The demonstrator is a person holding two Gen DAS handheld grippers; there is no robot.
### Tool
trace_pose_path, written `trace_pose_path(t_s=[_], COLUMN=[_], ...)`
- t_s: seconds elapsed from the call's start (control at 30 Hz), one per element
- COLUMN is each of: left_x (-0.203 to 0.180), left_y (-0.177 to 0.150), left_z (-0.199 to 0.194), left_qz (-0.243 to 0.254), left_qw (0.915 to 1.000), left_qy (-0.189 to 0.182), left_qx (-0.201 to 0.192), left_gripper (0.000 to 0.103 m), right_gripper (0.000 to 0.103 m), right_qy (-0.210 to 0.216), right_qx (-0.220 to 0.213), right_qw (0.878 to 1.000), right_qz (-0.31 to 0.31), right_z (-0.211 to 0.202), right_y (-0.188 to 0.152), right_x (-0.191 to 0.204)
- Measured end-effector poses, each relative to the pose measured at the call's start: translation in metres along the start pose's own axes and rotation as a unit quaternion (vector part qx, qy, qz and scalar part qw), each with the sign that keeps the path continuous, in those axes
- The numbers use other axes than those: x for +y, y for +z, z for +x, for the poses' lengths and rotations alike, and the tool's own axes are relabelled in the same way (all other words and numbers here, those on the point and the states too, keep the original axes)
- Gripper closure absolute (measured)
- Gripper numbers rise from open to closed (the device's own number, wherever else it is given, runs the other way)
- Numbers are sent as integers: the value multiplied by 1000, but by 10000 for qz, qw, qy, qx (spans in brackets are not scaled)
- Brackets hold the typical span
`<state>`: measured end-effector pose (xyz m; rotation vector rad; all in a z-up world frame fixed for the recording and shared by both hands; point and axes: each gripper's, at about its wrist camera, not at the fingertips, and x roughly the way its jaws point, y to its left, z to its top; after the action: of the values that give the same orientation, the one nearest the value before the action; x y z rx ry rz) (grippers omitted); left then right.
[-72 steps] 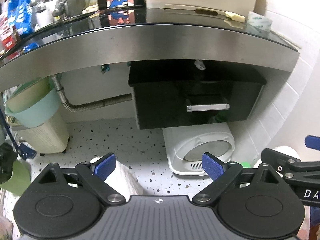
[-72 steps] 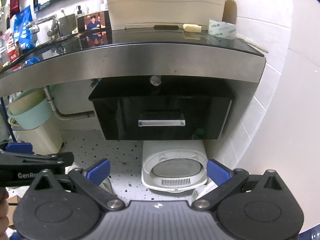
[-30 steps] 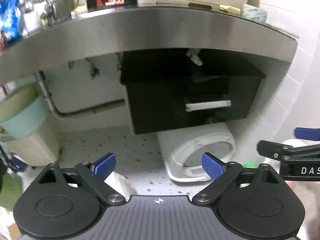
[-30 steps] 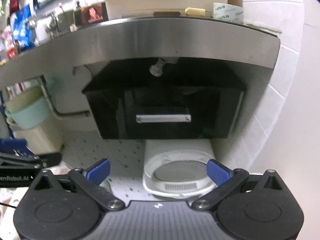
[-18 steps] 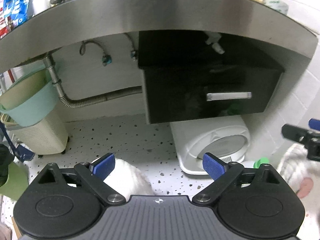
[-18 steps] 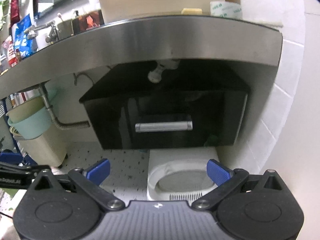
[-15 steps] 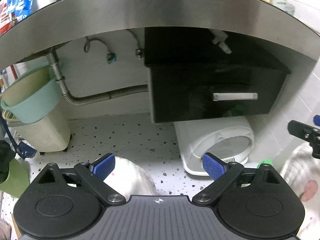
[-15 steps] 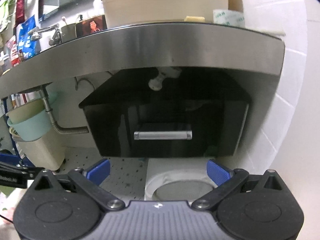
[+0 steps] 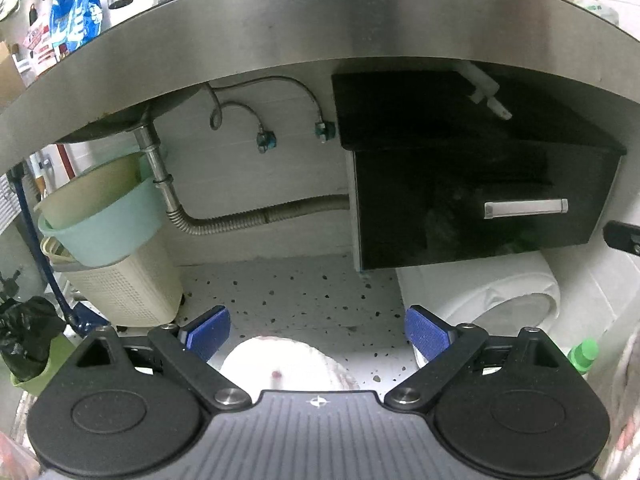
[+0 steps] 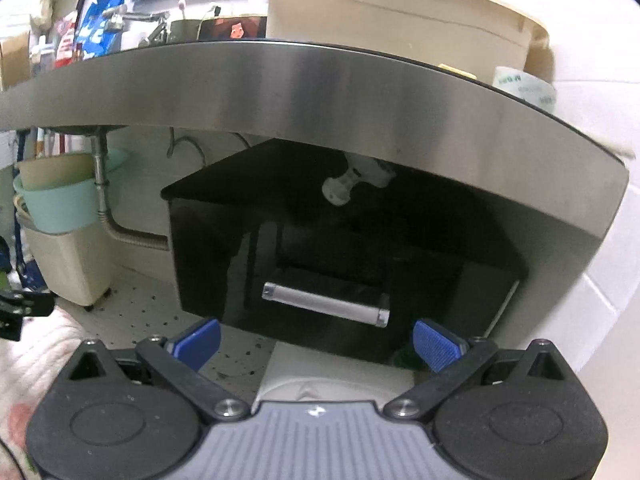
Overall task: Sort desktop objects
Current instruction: 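Move the right gripper toward the silver handle of the black drawer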
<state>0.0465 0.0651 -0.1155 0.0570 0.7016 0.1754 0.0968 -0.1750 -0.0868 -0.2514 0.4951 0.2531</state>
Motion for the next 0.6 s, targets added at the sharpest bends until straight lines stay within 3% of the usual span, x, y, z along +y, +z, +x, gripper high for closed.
trace_pose_path(t_s=[0.13, 0.37, 0.5, 0.6], left_x=[10, 17, 17, 16], left_y=[-5, -12, -15, -17], left_z=[8, 21, 29, 35], left_qz=[-380, -584, -648, -637], left_qw=[9991, 9976, 9964, 9957], left_qy=[-167, -118, -141, -169], left_qx=[115, 354, 529, 649], left_gripper=[8, 8, 9, 10], right_gripper=[1, 8, 8, 8], right_qy=[270, 274, 186, 114], right_qx=[-127, 28, -17, -122], right_qw=[9995, 9976, 9907, 9771], right_qz=[-44, -639, -1348, -2120], right_z=[9, 33, 44, 53], right_y=[5, 11, 12, 11], right_x=[-2, 9, 20, 31])
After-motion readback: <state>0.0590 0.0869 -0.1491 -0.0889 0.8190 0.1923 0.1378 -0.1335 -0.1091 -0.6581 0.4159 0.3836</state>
